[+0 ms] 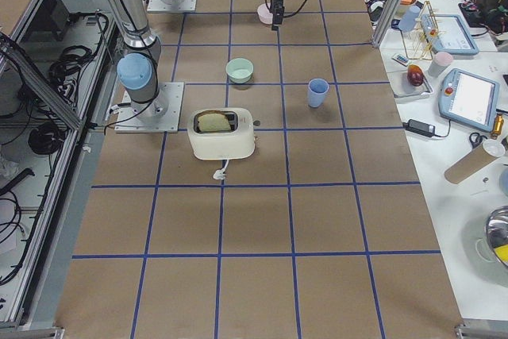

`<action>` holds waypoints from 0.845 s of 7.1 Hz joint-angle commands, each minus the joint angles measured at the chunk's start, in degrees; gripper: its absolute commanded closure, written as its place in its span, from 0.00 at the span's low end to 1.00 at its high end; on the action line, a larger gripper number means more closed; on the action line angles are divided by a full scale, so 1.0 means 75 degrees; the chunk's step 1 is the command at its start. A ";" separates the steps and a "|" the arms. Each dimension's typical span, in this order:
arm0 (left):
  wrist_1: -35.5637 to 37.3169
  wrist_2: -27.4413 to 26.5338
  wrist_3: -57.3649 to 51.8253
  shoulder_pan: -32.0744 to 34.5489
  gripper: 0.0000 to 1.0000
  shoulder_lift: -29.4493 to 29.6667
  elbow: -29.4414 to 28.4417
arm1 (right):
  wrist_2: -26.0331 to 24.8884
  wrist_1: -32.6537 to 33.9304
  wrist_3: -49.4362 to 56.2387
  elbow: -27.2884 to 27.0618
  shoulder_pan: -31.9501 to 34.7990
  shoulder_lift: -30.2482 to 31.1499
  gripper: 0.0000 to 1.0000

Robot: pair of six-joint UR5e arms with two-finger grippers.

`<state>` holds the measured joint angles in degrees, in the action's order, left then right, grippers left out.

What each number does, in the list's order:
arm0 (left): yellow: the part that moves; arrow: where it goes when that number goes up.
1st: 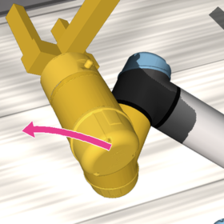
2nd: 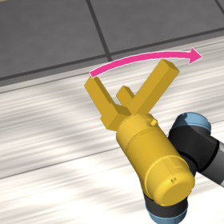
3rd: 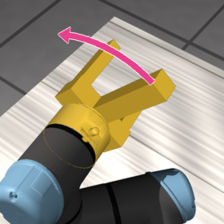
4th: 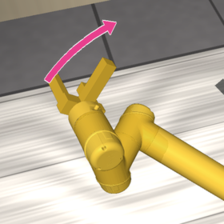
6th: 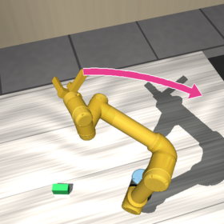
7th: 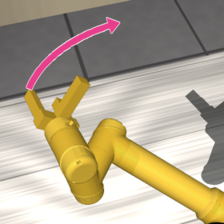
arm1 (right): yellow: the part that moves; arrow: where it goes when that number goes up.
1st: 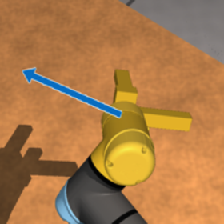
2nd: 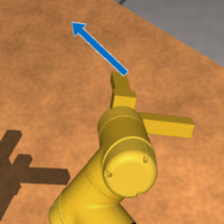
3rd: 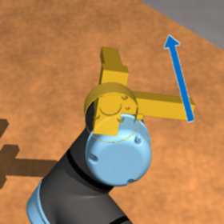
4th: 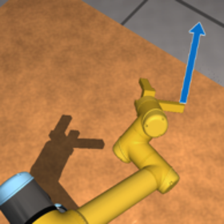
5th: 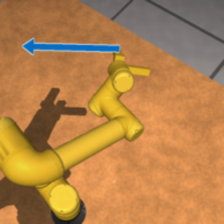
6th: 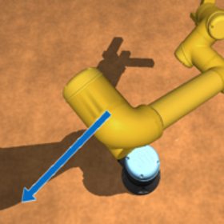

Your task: Stack blue cups with both arms

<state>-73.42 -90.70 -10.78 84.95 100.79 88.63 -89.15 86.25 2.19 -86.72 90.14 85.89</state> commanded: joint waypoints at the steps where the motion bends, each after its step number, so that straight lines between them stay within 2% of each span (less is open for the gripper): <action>1: 0.1871 0.0000 -0.0857 -0.0637 0.00 0.1718 -0.0191 | -0.0008 0.0334 -0.0023 0.0008 -0.0320 -0.0224 0.00; 2: 0.2122 -0.0058 -0.1127 -0.0837 0.00 0.2259 -0.0366 | 0.0039 0.0602 0.0081 0.0089 -0.0845 -0.0446 0.00; 3: 0.2125 -0.0407 -0.1118 -0.0967 0.00 0.2555 -0.0368 | 0.0097 0.1197 0.0129 0.0125 -0.1315 -0.0854 0.00; 4: 0.2125 -0.0712 -0.1095 -0.0979 0.00 0.2709 -0.0345 | 0.0040 0.2270 0.0141 0.0137 -0.1447 -0.1439 0.00; 5: 0.2160 -0.0715 -0.1060 -0.0980 0.38 0.2815 -0.0356 | 0.0028 0.2872 0.0141 0.0207 -0.1483 -0.1978 0.00; 6: 0.2172 -0.0703 -0.1001 -0.0980 0.84 0.2850 -0.0344 | 0.0051 0.3180 0.0141 0.0428 -0.1518 -0.2506 0.00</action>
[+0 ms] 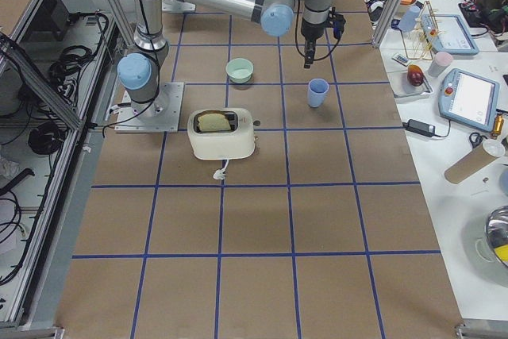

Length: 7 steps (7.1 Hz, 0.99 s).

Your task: Stack blue cups with both arms

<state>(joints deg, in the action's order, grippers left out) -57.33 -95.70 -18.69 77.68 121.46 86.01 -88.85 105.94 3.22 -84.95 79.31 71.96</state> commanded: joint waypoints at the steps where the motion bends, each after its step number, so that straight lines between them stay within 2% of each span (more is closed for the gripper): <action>1: 0.0038 -0.0025 0.0032 -0.0009 1.00 0.0095 0.0005 | -0.0013 0.1000 0.0422 0.0276 -0.0156 -0.1140 0.00; 3: 0.0330 0.0010 0.0054 0.0119 1.00 0.0060 -0.0042 | 0.0069 0.1192 0.0649 0.0300 -0.0379 -0.1601 0.00; 4: 0.0331 0.0021 0.0240 0.0549 1.00 -0.0022 -0.0112 | 0.0092 0.1192 0.0649 0.0242 -0.0379 -0.1672 0.00; 7: -0.0101 0.0172 0.4295 0.2865 1.00 0.0094 -0.0989 | 0.0045 0.1005 0.0661 0.0171 -0.0379 -0.1778 0.00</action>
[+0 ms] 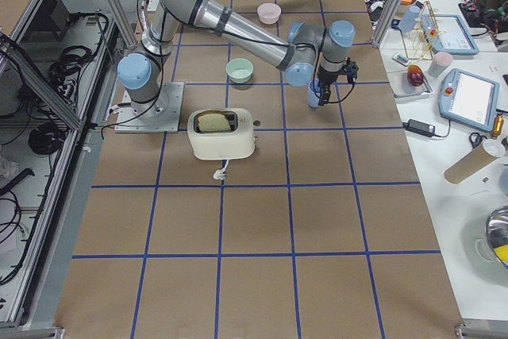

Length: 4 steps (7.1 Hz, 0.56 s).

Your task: Stack blue cups with both arms

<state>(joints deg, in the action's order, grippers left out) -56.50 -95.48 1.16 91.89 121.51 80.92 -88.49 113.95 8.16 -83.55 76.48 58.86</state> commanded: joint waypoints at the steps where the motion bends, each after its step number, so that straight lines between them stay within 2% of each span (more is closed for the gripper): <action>1: -0.0212 0.0226 0.2381 0.1697 1.00 0.0111 -0.0325 | 0.0022 -0.0064 0.0002 -0.0017 -0.0002 -0.0113 0.17; 2: -0.0131 0.0401 0.2830 0.2354 1.00 0.0215 -0.0220 | 0.0022 -0.0052 0.0002 -0.0017 -0.0002 -0.0114 0.53; 4: -0.0107 0.0637 0.3314 0.2956 1.00 0.0322 0.0013 | 0.0022 -0.0087 0.0002 -0.0005 -0.0002 -0.0114 0.95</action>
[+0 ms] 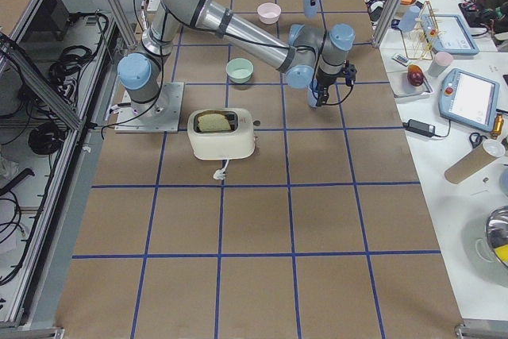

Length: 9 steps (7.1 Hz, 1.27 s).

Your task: Stack blue cups with both arms

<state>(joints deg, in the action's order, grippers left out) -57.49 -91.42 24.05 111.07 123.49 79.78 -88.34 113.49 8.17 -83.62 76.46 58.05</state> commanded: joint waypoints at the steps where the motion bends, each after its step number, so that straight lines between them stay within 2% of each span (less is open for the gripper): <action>1: 0.0048 0.0049 0.0146 0.0436 0.96 0.0023 0.0434 | 0.0001 -0.0363 0.0000 0.0051 0.0001 0.0007 1.00; 2: 0.0106 0.0002 0.0144 0.0436 0.01 0.0023 0.0599 | 0.0001 -0.0459 0.0000 0.0121 0.0001 0.0041 1.00; 3: 0.0281 -0.0010 0.0086 0.0332 0.00 0.0034 0.0542 | 0.0001 -0.0483 -0.0011 0.0169 0.0001 0.0111 1.00; 5: -0.0182 0.0363 0.0086 0.0016 0.00 -0.0863 0.0181 | 0.0117 -0.1415 -0.0023 0.0728 0.0024 0.0346 1.00; 6: -0.1509 0.0354 0.0086 -0.0032 0.00 -0.1494 0.0051 | 0.0548 -0.2013 -0.0139 0.1045 0.0117 0.0404 1.00; 7: -0.2694 0.0319 0.0086 -0.0241 0.00 -0.2162 0.0073 | 0.0761 -0.2436 -0.1010 0.1292 0.0408 0.0660 1.00; 9: -0.5191 0.0284 -0.0786 -0.0769 0.00 -0.3614 0.0224 | 0.0774 -0.2616 -0.2546 0.1376 0.1530 0.0990 1.00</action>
<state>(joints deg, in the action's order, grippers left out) -85.56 -89.09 22.32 107.21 103.02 80.71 -82.94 94.88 -3.92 -73.91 83.29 64.10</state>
